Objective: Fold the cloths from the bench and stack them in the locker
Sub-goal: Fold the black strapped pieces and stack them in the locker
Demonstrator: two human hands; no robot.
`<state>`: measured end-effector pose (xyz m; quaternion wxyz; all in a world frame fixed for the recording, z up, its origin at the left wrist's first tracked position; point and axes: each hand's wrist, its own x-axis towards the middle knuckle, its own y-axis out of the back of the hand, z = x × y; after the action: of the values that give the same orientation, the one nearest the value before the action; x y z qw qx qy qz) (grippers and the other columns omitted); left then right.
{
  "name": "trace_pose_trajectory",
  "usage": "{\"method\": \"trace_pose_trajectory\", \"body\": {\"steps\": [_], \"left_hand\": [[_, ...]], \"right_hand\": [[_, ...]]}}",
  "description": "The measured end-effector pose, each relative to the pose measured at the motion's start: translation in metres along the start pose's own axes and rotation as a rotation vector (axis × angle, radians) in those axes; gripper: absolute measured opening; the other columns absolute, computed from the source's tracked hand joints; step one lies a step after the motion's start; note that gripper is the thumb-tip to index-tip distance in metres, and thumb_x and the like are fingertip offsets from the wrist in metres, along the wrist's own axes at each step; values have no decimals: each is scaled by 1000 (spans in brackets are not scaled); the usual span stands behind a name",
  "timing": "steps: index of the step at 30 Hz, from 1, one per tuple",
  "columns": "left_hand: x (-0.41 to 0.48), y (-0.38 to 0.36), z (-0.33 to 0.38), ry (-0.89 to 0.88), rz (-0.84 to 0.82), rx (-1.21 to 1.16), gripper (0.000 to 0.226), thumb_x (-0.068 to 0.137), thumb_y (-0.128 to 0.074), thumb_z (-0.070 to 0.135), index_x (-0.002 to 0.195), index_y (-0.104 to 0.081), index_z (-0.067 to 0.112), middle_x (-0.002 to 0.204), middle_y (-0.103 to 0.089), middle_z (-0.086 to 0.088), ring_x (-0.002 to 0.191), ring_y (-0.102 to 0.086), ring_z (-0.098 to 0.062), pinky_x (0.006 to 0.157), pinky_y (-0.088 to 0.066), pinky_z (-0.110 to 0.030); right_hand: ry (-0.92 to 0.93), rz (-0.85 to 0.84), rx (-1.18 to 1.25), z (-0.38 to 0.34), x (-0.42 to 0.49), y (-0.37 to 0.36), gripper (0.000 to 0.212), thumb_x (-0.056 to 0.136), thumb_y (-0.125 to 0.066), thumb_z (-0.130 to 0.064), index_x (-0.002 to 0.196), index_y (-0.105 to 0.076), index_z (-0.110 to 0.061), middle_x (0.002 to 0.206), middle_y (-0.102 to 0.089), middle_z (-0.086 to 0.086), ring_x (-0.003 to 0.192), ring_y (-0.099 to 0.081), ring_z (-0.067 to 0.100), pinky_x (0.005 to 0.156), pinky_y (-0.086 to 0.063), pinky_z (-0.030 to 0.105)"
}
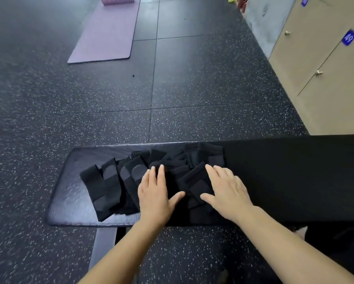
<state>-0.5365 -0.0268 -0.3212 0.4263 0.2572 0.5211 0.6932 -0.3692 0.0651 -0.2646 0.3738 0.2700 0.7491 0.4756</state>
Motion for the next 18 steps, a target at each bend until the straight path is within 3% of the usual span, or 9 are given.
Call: {"method": "trace_pose_trajectory", "body": {"steps": [2,8,11,15,18], "left_hand": [[4,2,0,52,-52,43,102,84,-52,69,156,-3,15,163,-12,-2,149,-7,-21,118,-12,-37],[12,5,5,98,-49,1,115,76,-65,66,155,1,14,153,-31,1,141,-24,-21,113,-20,-37],[15,7,11,106,-50,-29,120,74,-71,62,155,3,14,150,-34,-1,139,-27,-22,112,-22,-36],[15,9,18,72,1,10,114,76,-70,58,155,0,15,149,-33,4,135,-27,-20,110,-21,-33],[12,8,22,52,38,23,109,75,-74,52,155,-11,15,145,-38,3,132,-29,-23,107,-22,-35]], "right_hand": [[-28,-3,19,-5,6,-5,85,91,-56,-50,154,-7,-20,152,-28,1,139,-26,21,111,-28,34],[-169,-19,37,-12,16,-18,96,87,-61,-52,153,-2,-16,143,-34,6,129,-35,23,106,-33,34],[-258,-36,89,-12,18,-21,99,82,-67,-54,151,-8,-13,143,-35,7,130,-36,24,107,-32,34],[-343,-89,228,-14,20,-22,77,82,-71,-44,137,-26,-15,135,-45,6,124,-45,25,98,-40,35],[-344,-96,284,-14,21,-20,56,90,-64,-31,131,-29,-15,126,-52,6,114,-54,26,87,-45,36]]}}
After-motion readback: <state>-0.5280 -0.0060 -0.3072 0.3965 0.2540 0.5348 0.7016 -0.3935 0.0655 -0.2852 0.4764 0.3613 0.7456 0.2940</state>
